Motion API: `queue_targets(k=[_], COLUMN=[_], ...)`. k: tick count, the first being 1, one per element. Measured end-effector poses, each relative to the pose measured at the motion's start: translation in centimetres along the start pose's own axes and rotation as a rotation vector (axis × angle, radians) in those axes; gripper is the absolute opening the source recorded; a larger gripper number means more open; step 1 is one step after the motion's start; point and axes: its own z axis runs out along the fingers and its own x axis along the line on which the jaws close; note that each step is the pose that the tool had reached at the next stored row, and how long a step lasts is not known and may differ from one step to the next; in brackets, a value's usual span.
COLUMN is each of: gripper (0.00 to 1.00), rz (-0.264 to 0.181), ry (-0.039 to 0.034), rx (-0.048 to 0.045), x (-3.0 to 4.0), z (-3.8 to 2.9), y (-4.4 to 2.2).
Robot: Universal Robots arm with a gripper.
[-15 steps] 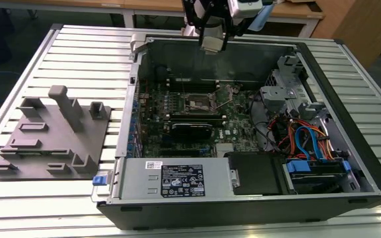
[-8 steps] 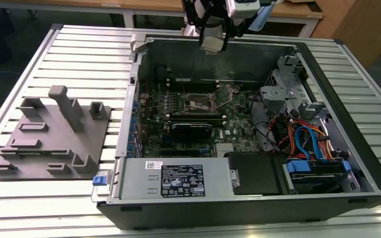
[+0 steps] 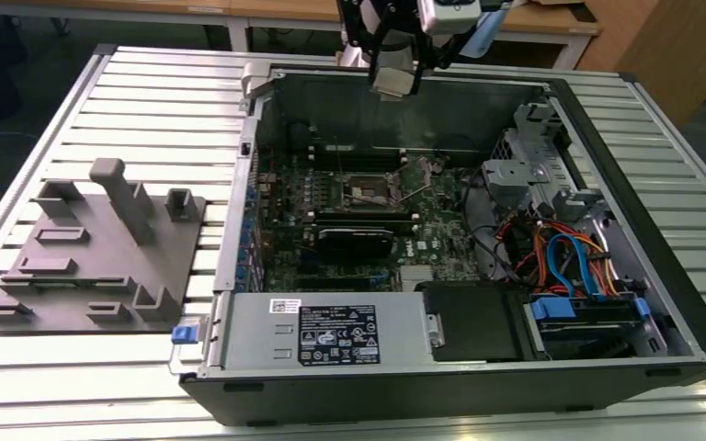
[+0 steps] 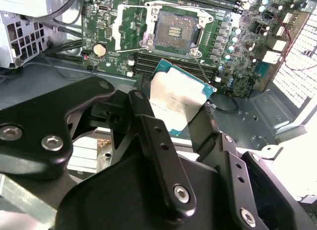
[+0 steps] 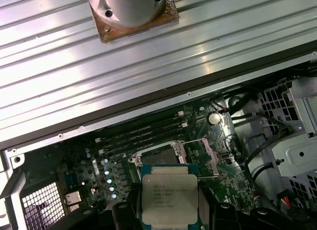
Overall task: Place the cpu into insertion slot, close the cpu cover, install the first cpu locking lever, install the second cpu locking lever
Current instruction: 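Place the cpu into insertion slot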
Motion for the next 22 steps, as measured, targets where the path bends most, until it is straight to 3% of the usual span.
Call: queue_targets(k=[22], gripper=[0.54], rz=[0.029], ry=[-0.0026], rx=[-0.0005], x=[0.02], z=[0.0], y=[-0.01])
